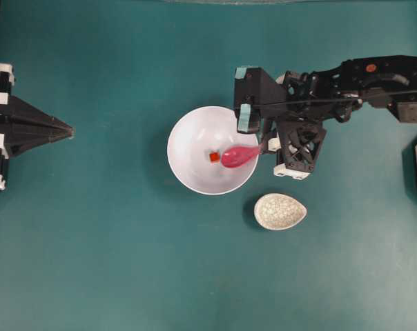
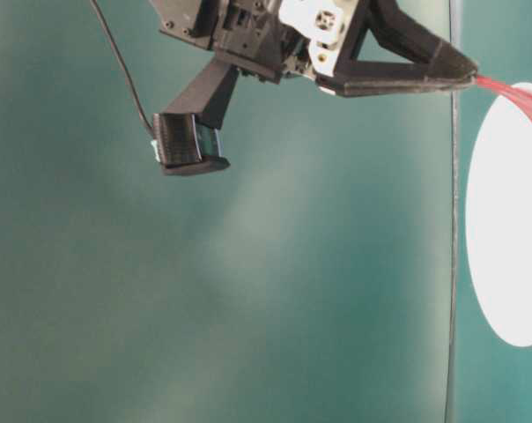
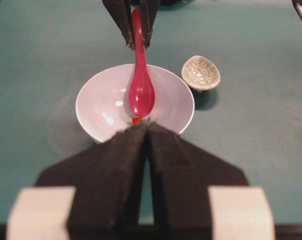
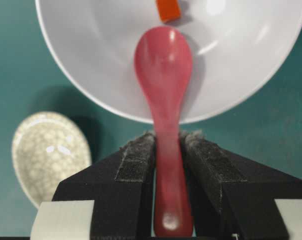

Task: Grip the spoon and scoop the red block from the bowl with right arm.
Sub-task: 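Lower the spoon bowl into the white bowl behind the red cube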

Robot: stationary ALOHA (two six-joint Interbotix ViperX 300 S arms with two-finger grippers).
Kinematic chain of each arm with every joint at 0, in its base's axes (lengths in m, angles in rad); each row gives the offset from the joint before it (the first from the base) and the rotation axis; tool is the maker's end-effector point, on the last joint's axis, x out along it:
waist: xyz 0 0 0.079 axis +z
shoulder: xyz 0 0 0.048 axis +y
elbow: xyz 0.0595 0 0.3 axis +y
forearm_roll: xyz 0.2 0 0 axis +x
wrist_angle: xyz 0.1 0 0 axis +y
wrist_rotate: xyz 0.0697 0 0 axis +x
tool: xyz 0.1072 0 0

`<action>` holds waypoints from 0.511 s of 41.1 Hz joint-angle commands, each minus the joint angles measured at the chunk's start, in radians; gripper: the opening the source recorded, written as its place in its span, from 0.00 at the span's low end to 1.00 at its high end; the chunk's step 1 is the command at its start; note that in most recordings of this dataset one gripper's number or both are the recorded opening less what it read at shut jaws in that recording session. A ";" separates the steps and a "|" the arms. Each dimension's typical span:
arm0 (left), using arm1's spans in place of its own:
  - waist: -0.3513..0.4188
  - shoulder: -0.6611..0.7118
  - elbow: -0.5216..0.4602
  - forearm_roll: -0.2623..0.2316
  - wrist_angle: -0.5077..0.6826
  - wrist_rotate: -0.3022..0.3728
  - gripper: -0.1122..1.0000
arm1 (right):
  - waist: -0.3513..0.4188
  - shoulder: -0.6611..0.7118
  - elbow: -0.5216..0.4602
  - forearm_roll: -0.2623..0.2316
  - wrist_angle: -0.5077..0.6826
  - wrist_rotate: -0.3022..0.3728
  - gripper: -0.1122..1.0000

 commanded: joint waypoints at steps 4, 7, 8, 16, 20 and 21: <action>0.003 0.006 -0.012 0.003 -0.011 0.002 0.10 | -0.002 0.006 -0.043 -0.002 -0.002 0.000 0.32; 0.003 0.008 -0.011 0.002 -0.011 0.002 0.10 | -0.002 0.017 -0.054 -0.002 -0.002 0.000 0.32; 0.003 0.008 -0.011 0.003 -0.011 0.002 0.10 | -0.002 0.020 -0.057 -0.003 -0.002 0.000 0.32; 0.003 0.006 -0.011 0.003 -0.012 0.002 0.10 | -0.002 0.041 -0.081 -0.020 -0.002 0.000 0.32; 0.003 0.008 -0.011 0.002 -0.012 0.002 0.10 | -0.002 0.054 -0.094 -0.028 -0.002 0.000 0.32; 0.003 0.006 -0.011 0.002 -0.012 0.002 0.10 | -0.002 0.057 -0.097 -0.028 -0.002 0.000 0.32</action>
